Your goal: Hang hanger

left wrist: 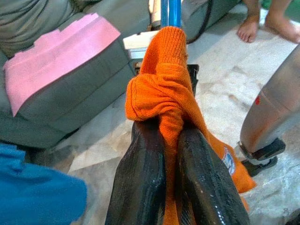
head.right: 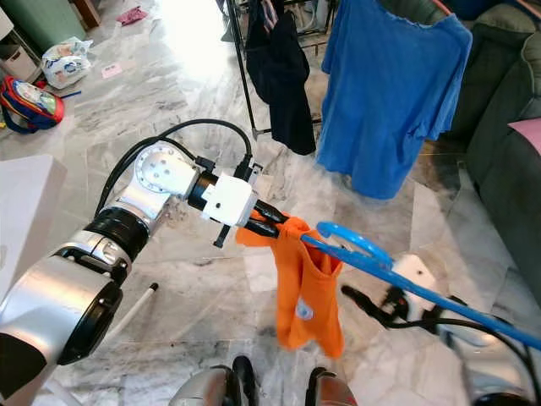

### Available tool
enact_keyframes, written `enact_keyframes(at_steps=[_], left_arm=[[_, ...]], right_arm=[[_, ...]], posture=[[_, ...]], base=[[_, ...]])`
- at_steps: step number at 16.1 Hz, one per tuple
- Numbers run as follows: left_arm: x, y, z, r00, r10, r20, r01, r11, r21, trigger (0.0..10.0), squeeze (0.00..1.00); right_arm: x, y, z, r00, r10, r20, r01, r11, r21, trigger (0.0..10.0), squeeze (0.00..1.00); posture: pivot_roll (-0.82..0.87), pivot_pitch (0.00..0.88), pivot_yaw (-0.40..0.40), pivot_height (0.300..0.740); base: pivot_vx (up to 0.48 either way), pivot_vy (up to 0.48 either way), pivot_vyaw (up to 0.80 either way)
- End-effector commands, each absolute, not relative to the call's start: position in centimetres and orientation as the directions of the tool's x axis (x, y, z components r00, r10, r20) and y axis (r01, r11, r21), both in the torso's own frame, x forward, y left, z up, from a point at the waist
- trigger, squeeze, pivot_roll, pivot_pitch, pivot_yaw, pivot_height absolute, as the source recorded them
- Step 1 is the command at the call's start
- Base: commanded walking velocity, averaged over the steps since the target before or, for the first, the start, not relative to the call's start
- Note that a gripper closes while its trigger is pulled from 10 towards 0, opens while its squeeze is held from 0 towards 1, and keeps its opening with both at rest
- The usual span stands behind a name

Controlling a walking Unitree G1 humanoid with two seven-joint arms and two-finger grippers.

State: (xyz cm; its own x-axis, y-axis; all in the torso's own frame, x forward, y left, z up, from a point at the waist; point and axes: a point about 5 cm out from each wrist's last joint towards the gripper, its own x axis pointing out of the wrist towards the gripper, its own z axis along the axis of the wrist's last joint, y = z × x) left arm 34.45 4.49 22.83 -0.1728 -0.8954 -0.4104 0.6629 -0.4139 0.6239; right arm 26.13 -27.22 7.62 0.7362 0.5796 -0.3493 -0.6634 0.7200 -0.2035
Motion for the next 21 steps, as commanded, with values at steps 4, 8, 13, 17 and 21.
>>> enact_keyframes(at_steps=[4,8,13,17,21], left_arm=[[33.5,3.4,24.5,-0.277,-0.903,-0.329,0.613,-0.43,0.663,10.0,0.0],[32.6,2.2,24.7,-0.34,-0.898,-0.279,0.606,-0.437,0.665,10.0,0.0],[31.8,1.7,24.8,-0.382,-0.888,-0.255,0.597,-0.448,0.665,10.0,0.0],[31.6,1.7,25.3,-0.39,-0.889,-0.24,0.599,-0.443,0.667,10.0,0.0],[31.3,1.6,25.5,-0.404,-0.885,-0.232,0.595,-0.447,0.668,10.0,0.0]], right_arm=[[26.5,-25.9,7.9,0.62,0.716,-0.32,-0.767,0.64,-0.053,10.0,0.0],[28.0,-22.0,8.1,0.486,0.826,-0.285,-0.861,0.509,0.01,10.0,0.0],[29.1,-20.5,7.8,0.469,0.841,-0.269,-0.866,0.497,0.046,0.0,0.0],[29.3,-20.6,7.5,0.486,0.832,-0.267,-0.854,0.518,0.059,0.0,0.0],[29.5,-20.2,7.0,0.503,0.823,-0.265,-0.841,0.536,0.067,0.0,0.0]], posture=[[-0.04,0.245,0.152,0.74],[-0.03,0.249,0.152,0.74],[-0.01,0.249,0.147,0.74],[-0.01,0.248,0.141,0.74],[-0.01,0.253,0.139,0.74]], base=[[0.0,0.0,0.0],[0.0,0.0,0.0],[0.0,0.0,0.0],[0.0,0.0,0.0],[0.0,0.0,0.0]])
